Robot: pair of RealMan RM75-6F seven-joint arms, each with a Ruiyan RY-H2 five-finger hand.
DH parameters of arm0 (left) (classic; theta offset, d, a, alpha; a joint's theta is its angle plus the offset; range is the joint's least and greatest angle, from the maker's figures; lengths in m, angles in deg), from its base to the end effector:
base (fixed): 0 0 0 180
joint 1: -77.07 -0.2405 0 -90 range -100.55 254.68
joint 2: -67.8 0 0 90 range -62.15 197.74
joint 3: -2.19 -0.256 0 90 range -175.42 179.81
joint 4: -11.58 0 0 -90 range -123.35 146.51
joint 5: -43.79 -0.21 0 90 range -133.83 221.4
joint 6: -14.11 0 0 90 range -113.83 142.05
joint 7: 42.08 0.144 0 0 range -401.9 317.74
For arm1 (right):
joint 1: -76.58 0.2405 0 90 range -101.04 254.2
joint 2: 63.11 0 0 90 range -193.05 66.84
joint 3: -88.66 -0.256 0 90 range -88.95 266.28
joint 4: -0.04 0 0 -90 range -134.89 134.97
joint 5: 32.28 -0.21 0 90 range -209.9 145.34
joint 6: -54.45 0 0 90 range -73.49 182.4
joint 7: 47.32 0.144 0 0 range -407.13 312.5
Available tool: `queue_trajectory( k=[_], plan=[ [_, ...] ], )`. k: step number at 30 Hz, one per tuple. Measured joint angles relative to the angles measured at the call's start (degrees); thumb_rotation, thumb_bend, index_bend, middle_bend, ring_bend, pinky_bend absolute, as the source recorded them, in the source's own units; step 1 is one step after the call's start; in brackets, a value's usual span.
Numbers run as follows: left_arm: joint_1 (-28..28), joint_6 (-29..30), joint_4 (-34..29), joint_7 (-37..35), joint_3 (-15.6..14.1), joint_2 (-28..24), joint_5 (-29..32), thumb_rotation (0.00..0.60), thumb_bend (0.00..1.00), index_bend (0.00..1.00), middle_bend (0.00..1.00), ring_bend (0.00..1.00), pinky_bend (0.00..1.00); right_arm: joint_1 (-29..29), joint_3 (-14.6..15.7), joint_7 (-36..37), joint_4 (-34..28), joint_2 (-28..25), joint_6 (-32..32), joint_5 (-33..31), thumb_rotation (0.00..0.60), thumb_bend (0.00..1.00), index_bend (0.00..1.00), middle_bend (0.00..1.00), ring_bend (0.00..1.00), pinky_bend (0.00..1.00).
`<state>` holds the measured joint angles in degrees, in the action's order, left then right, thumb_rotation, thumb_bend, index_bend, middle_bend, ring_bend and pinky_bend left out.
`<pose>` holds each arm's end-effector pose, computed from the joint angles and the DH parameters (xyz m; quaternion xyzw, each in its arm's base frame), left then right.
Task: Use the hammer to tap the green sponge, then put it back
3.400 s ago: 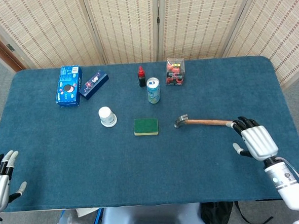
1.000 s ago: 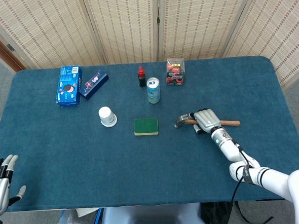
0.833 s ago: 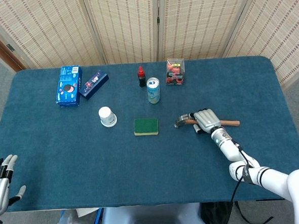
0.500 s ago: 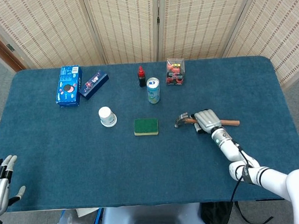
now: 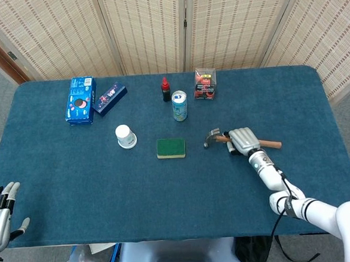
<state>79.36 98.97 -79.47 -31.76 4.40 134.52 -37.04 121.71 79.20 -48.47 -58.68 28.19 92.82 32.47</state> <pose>-0.3322 0.1635 0.1492 -0.5916 -0.3794 -0.3053 0.6425 -0.2316 -0.4054 -0.0092 0.7250 -0.4450 0.2823 0.4434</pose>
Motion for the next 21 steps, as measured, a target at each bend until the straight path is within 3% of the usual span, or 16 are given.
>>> queue_trajectory(
  k=[10,21],
  plan=[
    [-0.11,0.10,-0.44,0.07,-0.04,-0.31,-0.03,0.600,0.26,0.00,0.00,0.00,0.00,-2.69,-0.35,7.63,-5.89,-4.63,6.59,6.57,0.600,0.80,0.60,0.76,0.65,0.69],
    [0.08,0.31,-1.67,1.11,-0.19,-0.69,-0.84,0.600,0.26,0.00,0.00,0.00,0.00,-2.88,-1.47,4.38,-15.25,-10.47,8.42,7.10,0.600,0.80,0.62,0.78,0.71,0.77]
  ],
)
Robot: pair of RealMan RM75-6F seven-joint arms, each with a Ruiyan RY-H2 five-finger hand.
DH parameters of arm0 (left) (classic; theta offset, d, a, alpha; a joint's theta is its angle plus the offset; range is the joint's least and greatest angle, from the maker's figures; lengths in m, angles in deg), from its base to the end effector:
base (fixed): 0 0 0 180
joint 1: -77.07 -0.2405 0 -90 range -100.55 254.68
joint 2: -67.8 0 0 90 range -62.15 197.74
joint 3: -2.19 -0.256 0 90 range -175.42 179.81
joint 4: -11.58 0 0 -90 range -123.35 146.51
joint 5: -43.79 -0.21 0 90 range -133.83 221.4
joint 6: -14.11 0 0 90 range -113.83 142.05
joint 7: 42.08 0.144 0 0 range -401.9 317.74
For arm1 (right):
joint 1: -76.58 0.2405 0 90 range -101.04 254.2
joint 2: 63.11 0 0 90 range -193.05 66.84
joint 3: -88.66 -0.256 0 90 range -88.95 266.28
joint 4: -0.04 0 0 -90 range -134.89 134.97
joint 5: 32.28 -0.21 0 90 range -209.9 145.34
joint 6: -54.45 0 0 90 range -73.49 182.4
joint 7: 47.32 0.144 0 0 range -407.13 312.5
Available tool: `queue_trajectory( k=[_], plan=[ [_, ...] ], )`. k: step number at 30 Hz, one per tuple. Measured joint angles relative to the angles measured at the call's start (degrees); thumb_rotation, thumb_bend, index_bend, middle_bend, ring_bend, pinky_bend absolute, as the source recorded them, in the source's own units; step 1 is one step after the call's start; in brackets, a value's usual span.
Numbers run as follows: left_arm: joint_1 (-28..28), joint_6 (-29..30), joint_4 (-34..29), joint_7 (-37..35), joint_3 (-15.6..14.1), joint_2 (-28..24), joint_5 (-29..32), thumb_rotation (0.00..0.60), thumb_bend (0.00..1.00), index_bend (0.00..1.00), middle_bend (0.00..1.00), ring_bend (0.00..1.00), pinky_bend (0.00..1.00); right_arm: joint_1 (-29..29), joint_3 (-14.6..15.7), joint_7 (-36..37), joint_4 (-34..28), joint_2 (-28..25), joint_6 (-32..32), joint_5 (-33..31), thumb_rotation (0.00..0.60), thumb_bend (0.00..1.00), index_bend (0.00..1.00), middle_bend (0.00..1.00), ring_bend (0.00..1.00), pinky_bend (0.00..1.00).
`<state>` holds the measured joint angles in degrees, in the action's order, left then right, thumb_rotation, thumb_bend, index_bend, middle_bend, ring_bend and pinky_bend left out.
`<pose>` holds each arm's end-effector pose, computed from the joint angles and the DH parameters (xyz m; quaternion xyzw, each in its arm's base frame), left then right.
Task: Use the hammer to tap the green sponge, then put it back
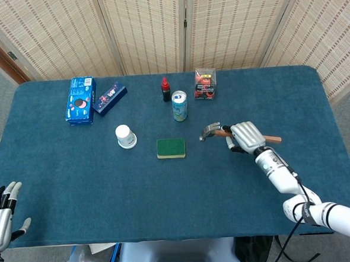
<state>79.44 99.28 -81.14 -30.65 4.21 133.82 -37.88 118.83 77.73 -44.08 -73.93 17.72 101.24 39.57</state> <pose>-0.3253 0.1633 0.1498 -0.5975 -0.3744 -0.3082 0.6386 -0.2009 -0.3884 0.0398 0.7194 -0.4168 0.3678 0.4165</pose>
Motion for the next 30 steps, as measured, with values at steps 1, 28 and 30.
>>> queue_trajectory(
  k=[1,28,30],
  plan=[
    [0.00,0.09,-0.05,0.01,-0.01,-0.02,-0.12,0.600,0.26,0.00,0.00,0.00,0.00,0.36,-0.17,-1.24,-0.44,-0.19,-0.15,-0.30,0.600,0.80,0.62,0.78,0.72,0.78],
    [-2.47,1.76,3.56,-5.12,-0.84,0.43,-0.03,0.600,0.26,0.00,0.00,0.00,0.00,13.44,-0.99,-32.41,6.62,14.48,-2.70,-17.93,0.600,0.80,0.62,0.79,0.74,0.79],
    [-2.66,1.73,3.82,-5.34,-0.90,0.47,0.13,0.600,0.26,0.00,0.00,0.00,0.00,13.91,-0.71,-33.61,7.70,15.25,-2.96,-18.74,0.600,0.80,0.62,0.79,0.74,0.79]
  ],
)
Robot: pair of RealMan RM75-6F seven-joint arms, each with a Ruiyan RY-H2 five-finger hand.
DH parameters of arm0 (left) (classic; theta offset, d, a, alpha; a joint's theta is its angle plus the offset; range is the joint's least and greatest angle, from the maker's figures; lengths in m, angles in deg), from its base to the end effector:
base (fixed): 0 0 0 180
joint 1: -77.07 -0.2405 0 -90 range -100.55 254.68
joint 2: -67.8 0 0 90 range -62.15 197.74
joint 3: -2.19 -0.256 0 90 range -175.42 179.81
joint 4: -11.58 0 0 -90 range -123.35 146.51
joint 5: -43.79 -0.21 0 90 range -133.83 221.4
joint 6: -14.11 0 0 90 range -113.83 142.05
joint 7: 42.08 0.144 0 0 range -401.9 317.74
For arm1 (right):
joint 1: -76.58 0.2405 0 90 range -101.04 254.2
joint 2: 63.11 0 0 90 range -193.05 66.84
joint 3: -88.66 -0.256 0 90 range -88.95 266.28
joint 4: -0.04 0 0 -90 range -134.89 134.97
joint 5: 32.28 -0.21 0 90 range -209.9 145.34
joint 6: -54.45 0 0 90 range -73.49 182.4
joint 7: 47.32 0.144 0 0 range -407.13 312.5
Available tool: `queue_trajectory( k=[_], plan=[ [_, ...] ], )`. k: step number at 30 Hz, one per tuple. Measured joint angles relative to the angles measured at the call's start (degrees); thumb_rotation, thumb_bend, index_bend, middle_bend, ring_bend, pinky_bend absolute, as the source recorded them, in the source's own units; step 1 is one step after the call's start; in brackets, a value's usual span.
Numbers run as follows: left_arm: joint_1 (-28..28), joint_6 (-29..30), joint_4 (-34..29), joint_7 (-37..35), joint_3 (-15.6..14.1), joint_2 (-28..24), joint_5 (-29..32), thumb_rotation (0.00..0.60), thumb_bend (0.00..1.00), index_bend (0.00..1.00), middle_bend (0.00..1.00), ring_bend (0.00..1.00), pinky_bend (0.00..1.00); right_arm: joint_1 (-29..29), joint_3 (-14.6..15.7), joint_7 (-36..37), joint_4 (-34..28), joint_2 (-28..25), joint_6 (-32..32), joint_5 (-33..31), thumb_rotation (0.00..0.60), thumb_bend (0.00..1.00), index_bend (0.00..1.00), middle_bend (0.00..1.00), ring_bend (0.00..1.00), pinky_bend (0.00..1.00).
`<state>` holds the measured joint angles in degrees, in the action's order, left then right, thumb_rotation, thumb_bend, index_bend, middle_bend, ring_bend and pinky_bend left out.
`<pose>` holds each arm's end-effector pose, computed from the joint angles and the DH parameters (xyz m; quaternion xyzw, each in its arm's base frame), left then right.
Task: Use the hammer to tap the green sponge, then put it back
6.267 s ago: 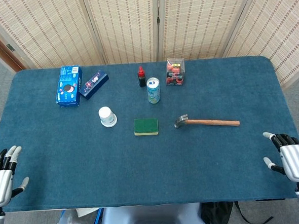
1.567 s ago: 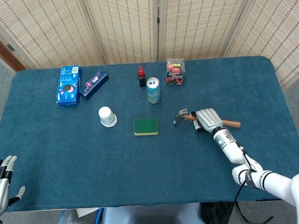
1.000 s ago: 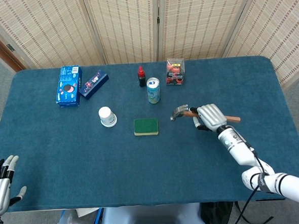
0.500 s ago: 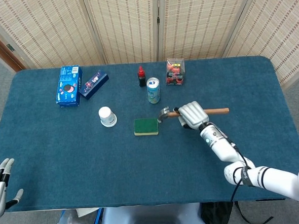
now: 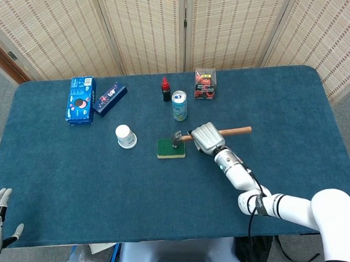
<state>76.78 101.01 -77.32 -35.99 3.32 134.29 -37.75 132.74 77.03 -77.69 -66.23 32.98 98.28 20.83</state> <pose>-0.3443 0.1447 0.1560 -0.5755 -0.3923 -0.3085 0.6479 -0.1188 -0.4128 -0.0463 0.7964 -0.2933 0.2805 0.4485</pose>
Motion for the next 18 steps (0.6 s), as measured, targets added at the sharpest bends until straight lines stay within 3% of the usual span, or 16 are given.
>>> queue_trajectory(
  k=[5,18],
  plan=[
    [-0.30,0.07,0.20,-0.13,-0.01,0.12,0.22,0.600,0.26,0.00,0.00,0.00,0.00,0.57,0.62,-1.45,0.47,0.58,-0.49,-1.53,0.600,0.80,0.62,0.79,0.74,0.79],
    [0.24,0.04,-1.66,1.80,0.23,-0.28,-0.76,0.600,0.26,0.00,0.00,0.00,0.00,-1.64,-0.88,4.33,-5.27,-4.26,3.01,1.46,0.600,0.80,0.62,0.79,0.74,0.79]
  ],
)
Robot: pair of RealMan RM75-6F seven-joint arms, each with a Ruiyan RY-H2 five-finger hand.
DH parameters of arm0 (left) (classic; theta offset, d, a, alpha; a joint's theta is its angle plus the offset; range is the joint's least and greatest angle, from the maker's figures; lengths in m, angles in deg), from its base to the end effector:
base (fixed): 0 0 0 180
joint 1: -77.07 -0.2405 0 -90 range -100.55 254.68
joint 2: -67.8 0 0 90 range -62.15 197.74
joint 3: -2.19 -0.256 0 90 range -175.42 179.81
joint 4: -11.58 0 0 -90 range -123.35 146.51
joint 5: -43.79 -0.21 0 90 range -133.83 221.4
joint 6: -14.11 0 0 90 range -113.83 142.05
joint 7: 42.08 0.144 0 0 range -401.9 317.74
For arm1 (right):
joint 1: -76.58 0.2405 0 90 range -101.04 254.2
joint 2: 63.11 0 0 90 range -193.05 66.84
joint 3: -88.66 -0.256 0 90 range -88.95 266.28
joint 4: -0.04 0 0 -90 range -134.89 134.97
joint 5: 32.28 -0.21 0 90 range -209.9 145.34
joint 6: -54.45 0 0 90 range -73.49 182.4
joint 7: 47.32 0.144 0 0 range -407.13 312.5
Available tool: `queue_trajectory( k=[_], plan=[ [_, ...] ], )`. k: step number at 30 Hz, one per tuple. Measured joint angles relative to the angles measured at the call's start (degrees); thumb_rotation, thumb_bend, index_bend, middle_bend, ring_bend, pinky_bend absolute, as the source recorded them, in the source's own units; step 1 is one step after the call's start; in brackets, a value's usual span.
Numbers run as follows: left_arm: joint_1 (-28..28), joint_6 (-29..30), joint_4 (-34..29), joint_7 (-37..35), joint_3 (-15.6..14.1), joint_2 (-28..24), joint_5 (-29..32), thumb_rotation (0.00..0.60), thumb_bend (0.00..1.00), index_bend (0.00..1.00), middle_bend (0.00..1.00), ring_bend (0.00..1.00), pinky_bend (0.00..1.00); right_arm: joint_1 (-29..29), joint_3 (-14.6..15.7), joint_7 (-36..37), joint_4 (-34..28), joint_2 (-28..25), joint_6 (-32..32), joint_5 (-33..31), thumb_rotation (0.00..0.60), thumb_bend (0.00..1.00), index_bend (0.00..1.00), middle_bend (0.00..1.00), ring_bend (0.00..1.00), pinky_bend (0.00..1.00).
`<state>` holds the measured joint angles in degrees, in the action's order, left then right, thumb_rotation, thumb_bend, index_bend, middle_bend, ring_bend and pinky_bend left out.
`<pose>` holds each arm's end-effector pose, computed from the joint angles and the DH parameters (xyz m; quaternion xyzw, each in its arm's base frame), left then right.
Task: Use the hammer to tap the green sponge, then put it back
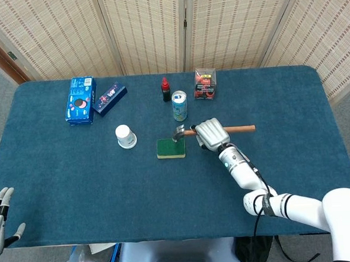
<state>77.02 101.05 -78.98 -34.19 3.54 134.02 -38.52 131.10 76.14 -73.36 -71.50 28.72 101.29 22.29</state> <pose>-0.3365 0.1473 0.1544 -0.5820 -0.3857 -0.3110 0.6448 -0.1178 -0.4113 -0.0208 0.7731 -0.3147 0.3196 0.4485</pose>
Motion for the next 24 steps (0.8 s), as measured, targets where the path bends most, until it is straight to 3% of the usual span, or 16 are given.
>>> queue_trajectory(
  k=[14,24],
  plan=[
    [-0.34,-0.81,0.16,0.20,-0.04,0.10,1.38,0.600,0.26,0.00,0.00,0.00,0.00,1.17,2.22,-0.50,6.64,4.40,-3.79,-0.36,0.600,0.80,0.62,0.79,0.74,0.79],
    [-0.39,-0.47,-0.26,0.20,0.17,-0.21,1.25,0.600,0.26,0.00,0.00,0.00,0.00,-0.38,0.77,4.25,3.90,1.96,-0.03,2.74,0.600,0.80,0.62,0.78,0.74,0.79]
  ],
)
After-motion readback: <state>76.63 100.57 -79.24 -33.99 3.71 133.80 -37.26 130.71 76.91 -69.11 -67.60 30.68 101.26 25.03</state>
